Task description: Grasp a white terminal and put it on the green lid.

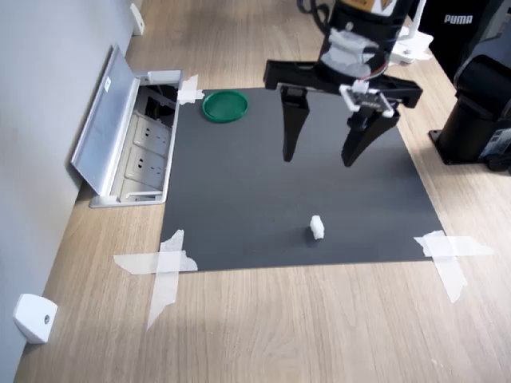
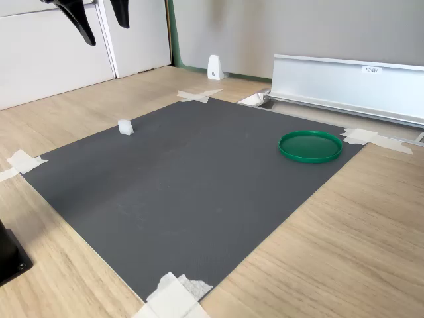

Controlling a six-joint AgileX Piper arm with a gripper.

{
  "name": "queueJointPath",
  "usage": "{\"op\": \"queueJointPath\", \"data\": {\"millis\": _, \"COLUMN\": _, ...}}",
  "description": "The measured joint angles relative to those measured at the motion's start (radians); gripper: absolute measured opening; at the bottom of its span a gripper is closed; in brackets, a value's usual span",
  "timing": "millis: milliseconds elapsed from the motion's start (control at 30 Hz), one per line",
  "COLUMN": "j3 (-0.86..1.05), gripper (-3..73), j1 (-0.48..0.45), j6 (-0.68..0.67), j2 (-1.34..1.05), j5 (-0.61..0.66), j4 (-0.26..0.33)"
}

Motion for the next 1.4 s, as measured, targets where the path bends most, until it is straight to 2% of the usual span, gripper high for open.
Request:
{"op": "queueJointPath", "data": {"millis": 133, "j3": 0.000, "gripper": 72.4, "j1": 0.008, "j6": -0.039, "j2": 0.019, "j5": -0.001, "j4": -0.002}}
{"op": "queueJointPath", "data": {"millis": 233, "j3": 0.000, "gripper": 72.4, "j1": 0.049, "j6": -0.045, "j2": 0.022, "j5": -0.001, "j4": -0.019}}
{"op": "queueJointPath", "data": {"millis": 400, "j3": 0.001, "gripper": 72.4, "j1": 0.092, "j6": -0.044, "j2": 0.023, "j5": 0.004, "j4": -0.009}}
{"op": "queueJointPath", "data": {"millis": 567, "j3": 0.078, "gripper": 72.4, "j1": 0.092, "j6": -0.046, "j2": 0.026, "j5": -0.019, "j4": -0.036}}
{"op": "queueJointPath", "data": {"millis": 800, "j3": 0.205, "gripper": 71.3, "j1": 0.092, "j6": -0.065, "j2": 0.058, "j5": -0.111, "j4": -0.072}}
{"op": "queueJointPath", "data": {"millis": 1033, "j3": 0.213, "gripper": 71.0, "j1": 0.092, "j6": -0.040, "j2": 0.156, "j5": -0.197, "j4": -0.100}}
{"op": "queueJointPath", "data": {"millis": 1400, "j3": 0.213, "gripper": 70.9, "j1": 0.092, "j6": -0.025, "j2": 0.229, "j5": -0.252, "j4": -0.100}}
